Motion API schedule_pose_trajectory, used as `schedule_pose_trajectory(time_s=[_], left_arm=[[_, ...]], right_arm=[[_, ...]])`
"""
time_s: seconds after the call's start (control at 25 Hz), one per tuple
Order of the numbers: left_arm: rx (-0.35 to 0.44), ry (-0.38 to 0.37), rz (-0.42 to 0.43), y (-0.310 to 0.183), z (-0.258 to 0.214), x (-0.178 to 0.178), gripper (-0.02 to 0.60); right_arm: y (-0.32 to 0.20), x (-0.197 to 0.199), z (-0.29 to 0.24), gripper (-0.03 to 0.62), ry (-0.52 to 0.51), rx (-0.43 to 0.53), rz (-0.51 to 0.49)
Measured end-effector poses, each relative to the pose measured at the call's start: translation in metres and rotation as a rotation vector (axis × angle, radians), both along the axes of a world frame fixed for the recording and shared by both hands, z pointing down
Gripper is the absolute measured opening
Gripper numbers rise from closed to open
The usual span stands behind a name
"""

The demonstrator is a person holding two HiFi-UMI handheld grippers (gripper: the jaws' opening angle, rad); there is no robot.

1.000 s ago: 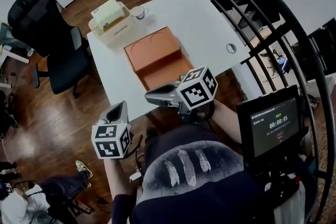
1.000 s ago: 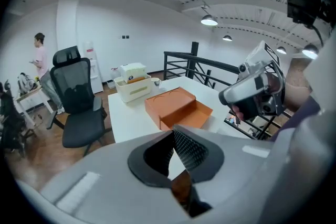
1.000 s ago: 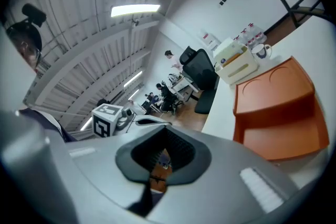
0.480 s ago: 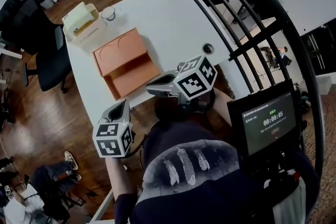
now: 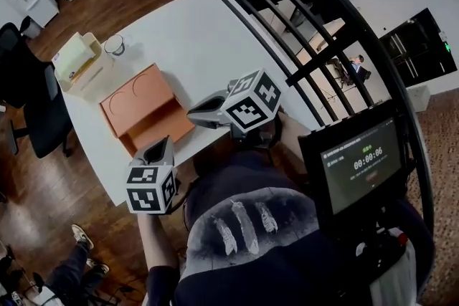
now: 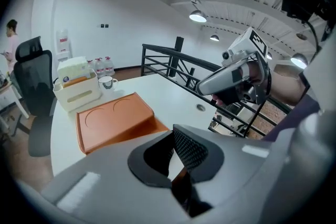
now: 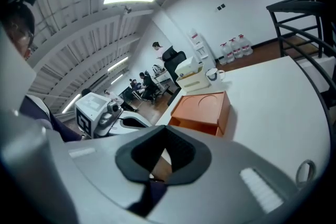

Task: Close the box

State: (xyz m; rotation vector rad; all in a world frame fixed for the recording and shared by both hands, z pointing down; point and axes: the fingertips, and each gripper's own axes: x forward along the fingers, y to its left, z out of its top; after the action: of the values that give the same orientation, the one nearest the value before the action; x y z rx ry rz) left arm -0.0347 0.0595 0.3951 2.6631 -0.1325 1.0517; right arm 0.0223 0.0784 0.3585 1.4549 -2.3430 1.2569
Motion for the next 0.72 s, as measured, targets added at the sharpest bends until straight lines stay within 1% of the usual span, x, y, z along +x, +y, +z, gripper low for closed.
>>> schedule_pose_trajectory(time_s=[0.08, 0.16, 0.32, 0.52, 0.64, 0.72], left_arm=[[0.002, -0.007, -0.004, -0.003, -0.002, 0.010, 0.015], [-0.004, -0.023, -0.050, -0.013, 0.000, 0.015, 0.015], [0.049, -0.065, -0.198, -0.039, -0.006, 0.029, 0.015], [0.061, -0.094, -0.345, -0.034, -0.011, 0.057, 0.015], [0.074, -0.124, -0.454, -0.026, -0.005, 0.064, 0.015], [0.072, -0.135, -0.525, -0.020, -0.002, 0.062, 0.015]], right_arm=[[-0.003, 0.008, -0.001, 0.005, -0.007, 0.000, -0.022], [-0.012, 0.014, 0.002, 0.005, -0.017, 0.004, -0.083], [-0.031, 0.035, 0.007, 0.005, -0.009, 0.014, -0.221], [-0.033, 0.073, 0.011, 0.005, -0.040, 0.006, -0.374], [-0.036, 0.083, 0.023, 0.005, -0.028, -0.005, -0.511], [-0.039, 0.081, 0.031, 0.005, 0.014, 0.000, -0.617]])
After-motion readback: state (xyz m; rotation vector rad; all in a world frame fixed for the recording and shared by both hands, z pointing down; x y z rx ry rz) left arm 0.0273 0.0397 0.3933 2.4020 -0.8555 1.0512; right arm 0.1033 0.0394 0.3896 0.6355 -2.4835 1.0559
